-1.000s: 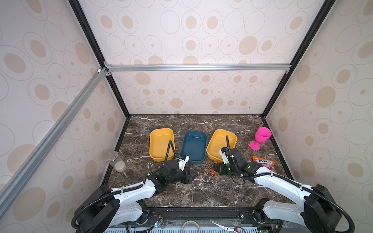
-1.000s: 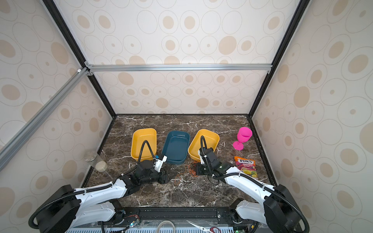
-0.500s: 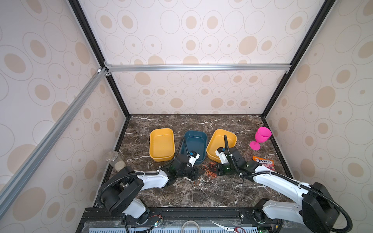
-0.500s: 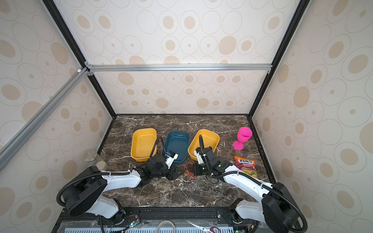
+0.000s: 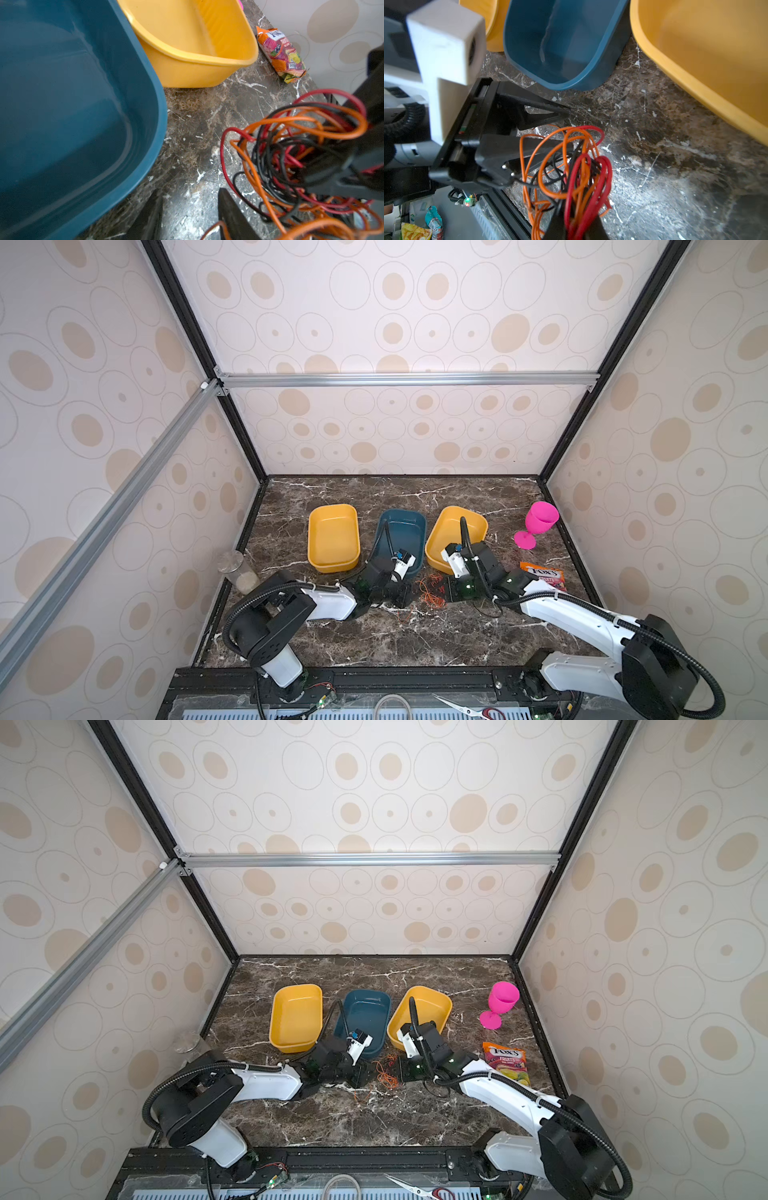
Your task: Untangle the cables
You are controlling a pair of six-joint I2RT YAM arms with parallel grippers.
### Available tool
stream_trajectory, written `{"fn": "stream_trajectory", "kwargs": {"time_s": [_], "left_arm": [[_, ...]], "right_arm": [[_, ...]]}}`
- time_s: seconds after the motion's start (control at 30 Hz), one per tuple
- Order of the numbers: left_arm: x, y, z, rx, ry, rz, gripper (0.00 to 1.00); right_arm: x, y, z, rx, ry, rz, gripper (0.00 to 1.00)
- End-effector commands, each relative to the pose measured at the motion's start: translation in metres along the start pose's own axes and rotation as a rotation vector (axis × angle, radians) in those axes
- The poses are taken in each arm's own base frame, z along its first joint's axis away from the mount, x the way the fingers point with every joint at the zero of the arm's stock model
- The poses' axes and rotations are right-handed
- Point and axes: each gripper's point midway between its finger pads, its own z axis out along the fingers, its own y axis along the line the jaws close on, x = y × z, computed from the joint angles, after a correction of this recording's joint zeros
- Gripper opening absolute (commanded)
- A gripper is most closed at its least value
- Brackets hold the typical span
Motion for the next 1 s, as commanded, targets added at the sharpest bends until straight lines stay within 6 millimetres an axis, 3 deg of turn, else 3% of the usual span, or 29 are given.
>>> {"fn": "stream_trajectory", "kwargs": {"time_s": [0.0, 0.2, 0.3, 0.67, 0.97], "left_arm": [[-0.025, -0.005, 0.000, -0.008, -0.076, 0.019, 0.28], [-0.035, 0.003, -0.015, -0.074, -0.136, 0.015, 0.07], [-0.042, 0.011, -0.029, -0.124, -0.185, -0.006, 0.00], [-0.065, 0.020, -0.087, -0.233, -0.366, -0.059, 0.00], [-0.067, 0.017, -0.116, -0.246, -0.416, -0.064, 0.00]], "right_arm": [[-0.004, 0.006, -0.002, -0.009, -0.012, -0.013, 0.13], [-0.004, -0.007, -0.005, 0.061, -0.030, -0.005, 0.14], [-0.005, -0.025, -0.009, 0.156, -0.057, 0.013, 0.15], [0.013, -0.083, -0.023, 0.425, -0.106, 0.102, 0.16], [0.028, -0.110, -0.023, 0.552, -0.074, 0.149, 0.25]]}}
